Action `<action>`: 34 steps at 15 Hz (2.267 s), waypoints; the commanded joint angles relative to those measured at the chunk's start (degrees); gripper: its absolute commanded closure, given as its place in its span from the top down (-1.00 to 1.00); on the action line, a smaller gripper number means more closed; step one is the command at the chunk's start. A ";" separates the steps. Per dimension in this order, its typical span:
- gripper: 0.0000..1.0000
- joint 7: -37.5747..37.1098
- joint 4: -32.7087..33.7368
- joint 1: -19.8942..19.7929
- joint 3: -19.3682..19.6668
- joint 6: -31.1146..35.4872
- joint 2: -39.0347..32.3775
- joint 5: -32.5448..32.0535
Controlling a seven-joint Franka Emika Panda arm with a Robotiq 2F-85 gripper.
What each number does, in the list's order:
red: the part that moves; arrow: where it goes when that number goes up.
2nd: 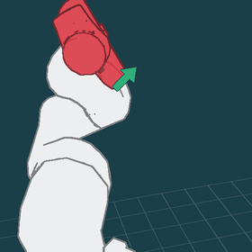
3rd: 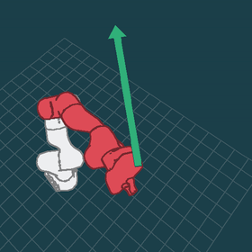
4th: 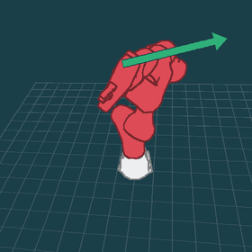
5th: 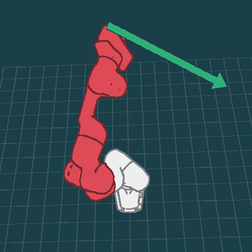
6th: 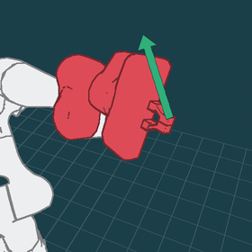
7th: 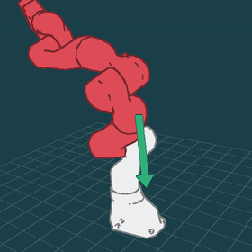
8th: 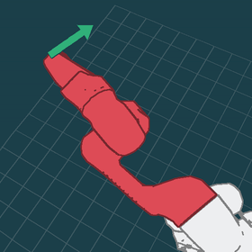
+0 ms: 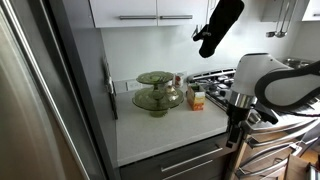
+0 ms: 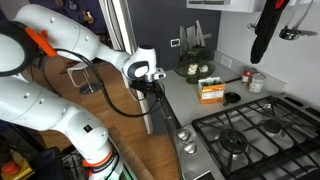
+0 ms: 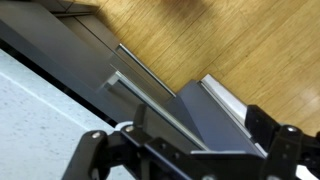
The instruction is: Open the top drawer to the left, remove it cooking stick and put it on the cupboard
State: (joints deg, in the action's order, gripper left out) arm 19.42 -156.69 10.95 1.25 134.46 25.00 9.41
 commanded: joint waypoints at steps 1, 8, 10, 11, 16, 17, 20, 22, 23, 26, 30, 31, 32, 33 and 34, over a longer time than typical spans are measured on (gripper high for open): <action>1.00 0.99 0.11 1.05 -0.81 1.25 -1.15 0.02; 1.00 0.94 0.58 1.13 -1.03 1.75 -1.93 0.03; 1.00 8.85 0.41 5.33 0.53 5.72 -5.05 5.20; 1.00 13.33 -0.02 7.46 1.16 9.11 -6.98 8.35; 1.00 34.85 0.23 16.92 5.13 19.80 -12.99 23.38; 1.00 39.13 0.62 19.00 6.14 21.56 -13.93 26.38; 1.00 52.33 2.38 22.69 7.66 25.32 -17.03 34.72; 1.00 48.27 1.46 20.90 6.33 24.09 -15.38 32.10; 1.00 49.68 1.88 21.36 6.58 24.29 -15.98 32.85; 1.00 50.55 2.34 21.60 6.84 24.34 -16.54 33.07; 1.00 50.65 2.35 21.61 6.88 24.34 -16.54 33.07; 1.00 50.66 2.35 21.62 6.88 24.34 -16.54 33.07; 1.00 50.66 2.35 21.62 6.88 24.35 -16.54 33.07; 1.00 49.86 2.54 21.53 6.58 24.35 -17.36 32.13; 1.00 49.90 2.50 21.41 6.36 24.46 -18.01 30.78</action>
State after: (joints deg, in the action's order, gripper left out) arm 70.03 -154.34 32.56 8.09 158.81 8.44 42.30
